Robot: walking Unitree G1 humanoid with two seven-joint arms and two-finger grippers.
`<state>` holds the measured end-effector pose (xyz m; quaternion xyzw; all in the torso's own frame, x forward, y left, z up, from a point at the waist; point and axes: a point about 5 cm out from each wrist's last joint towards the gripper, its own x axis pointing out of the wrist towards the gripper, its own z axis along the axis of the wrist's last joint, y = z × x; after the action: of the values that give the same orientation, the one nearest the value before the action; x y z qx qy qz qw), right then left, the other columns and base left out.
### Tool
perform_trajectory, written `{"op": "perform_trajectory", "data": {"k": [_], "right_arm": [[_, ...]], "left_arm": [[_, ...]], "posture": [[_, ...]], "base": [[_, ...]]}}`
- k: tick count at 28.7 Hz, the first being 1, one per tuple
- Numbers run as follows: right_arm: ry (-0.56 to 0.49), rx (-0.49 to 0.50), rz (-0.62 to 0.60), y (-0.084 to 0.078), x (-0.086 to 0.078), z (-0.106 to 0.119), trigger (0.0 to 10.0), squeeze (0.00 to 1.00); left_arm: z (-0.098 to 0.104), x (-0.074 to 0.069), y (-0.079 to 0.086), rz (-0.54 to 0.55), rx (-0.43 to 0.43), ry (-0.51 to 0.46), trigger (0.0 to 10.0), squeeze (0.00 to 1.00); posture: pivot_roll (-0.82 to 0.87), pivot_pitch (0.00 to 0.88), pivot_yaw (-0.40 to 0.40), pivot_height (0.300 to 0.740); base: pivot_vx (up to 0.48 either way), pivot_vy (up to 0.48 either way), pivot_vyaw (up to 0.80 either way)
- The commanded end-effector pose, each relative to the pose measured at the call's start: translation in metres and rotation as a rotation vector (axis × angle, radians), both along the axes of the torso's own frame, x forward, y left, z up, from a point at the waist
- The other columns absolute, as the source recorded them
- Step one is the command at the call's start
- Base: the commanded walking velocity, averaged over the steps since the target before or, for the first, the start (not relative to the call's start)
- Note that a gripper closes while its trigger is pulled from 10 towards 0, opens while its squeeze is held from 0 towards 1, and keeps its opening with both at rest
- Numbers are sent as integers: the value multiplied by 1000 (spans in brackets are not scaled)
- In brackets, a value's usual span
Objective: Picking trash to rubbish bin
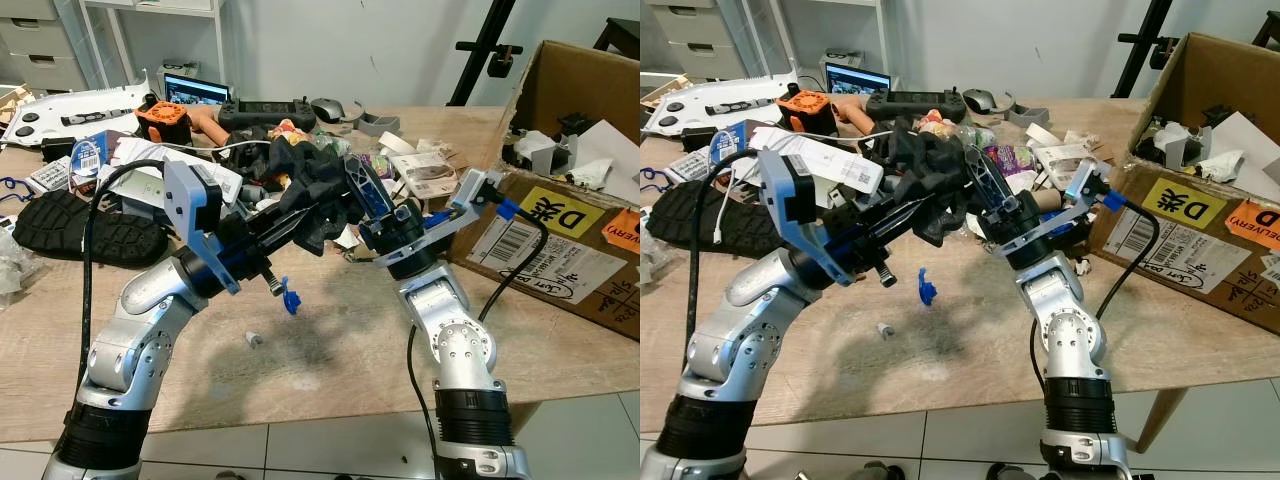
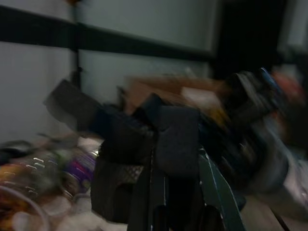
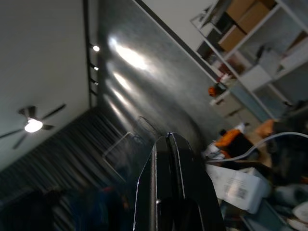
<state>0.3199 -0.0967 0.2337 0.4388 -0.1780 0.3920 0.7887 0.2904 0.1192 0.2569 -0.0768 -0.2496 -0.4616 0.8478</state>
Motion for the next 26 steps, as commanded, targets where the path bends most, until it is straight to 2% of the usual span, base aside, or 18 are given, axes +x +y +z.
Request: {"op": "perform_trajectory", "data": {"k": [1, 2, 3, 4, 5, 6, 7, 9, 11, 12, 13, 14, 18, 26], "right_arm": [[68, -41, -39, 0, 3, -14, 6549, 0], [68, -41, -39, 0, 3, -14, 6549, 0], [74, -45, -55, -1, 4, -15, 9255, 0], [77, -51, -71, -2, 5, -16, 10000, 0], [77, -57, -88, -3, 5, -16, 10000, 55], [77, -57, -96, -3, 5, -16, 10000, 55], [74, -51, -103, -4, 5, -15, 10000, 106], [73, -46, -106, -5, 5, -15, 10000, 106], [73, -38, -110, -7, 6, -14, 10000, 663], [72, -38, -107, -6, 5, -15, 10000, 663], [69, -38, -105, -6, 4, -15, 10000, 929], [62, -28, -98, -5, 4, -13, 10000, 1000], [32, 18, -60, -2, 1, -8, 10000, 1000], [-29, 26, 43, 5, -10, -1, 10000, 1000]], "left_arm": [[17, -1, 5, -2, -96, -54, 0, 0], [17, -1, 5, -2, -96, -54, 0, 0], [17, 0, 6, -7, -86, -52, 0, 0], [15, 0, 7, -12, -61, -51, 0, 0], [12, 0, 9, -13, -29, -51, 0, 0], [10, 1, 11, -3, -13, -51, 0, 0], [11, 2, 16, 9, -18, -51, 0, 0], [11, 3, 18, 17, -25, -50, 0, 0], [12, 5, 22, 29, -21, -54, 0, 0], [13, 5, 23, 29, -21, -54, 0, 0], [13, 4, 23, 28, -21, -55, 0, 0], [14, 4, 23, 20, -19, -53, 0, 0], [10, 6, 26, 54, 16, -60, 0, 0], [3, 10, 33, 103, 61, -55, 0, 0]], "posture": [[75, 163, -5, 740], [75, 163, -5, 740], [75, 170, -6, 740], [68, 171, -4, 740], [68, 171, -4, 740], [63, 152, 1, 740], [60, 148, 1, 740], [60, 148, 1, 740], [67, 175, -7, 740], [68, 154, -1, 740], [67, 141, 2, 740], [70, 152, -4, 740], [66, 147, -1, 740], [63, 140, -5, 740]], "base": [[0, 0, 0], [0, 0, 0], [0, 0, 0], [0, 0, 0], [0, 0, 0], [0, 0, 0], [0, 0, 0], [0, 0, 0], [0, 0, 0], [0, 0, 0], [0, 0, 0], [0, 0, 0], [0, 0, 0], [0, 0, 0]]}}
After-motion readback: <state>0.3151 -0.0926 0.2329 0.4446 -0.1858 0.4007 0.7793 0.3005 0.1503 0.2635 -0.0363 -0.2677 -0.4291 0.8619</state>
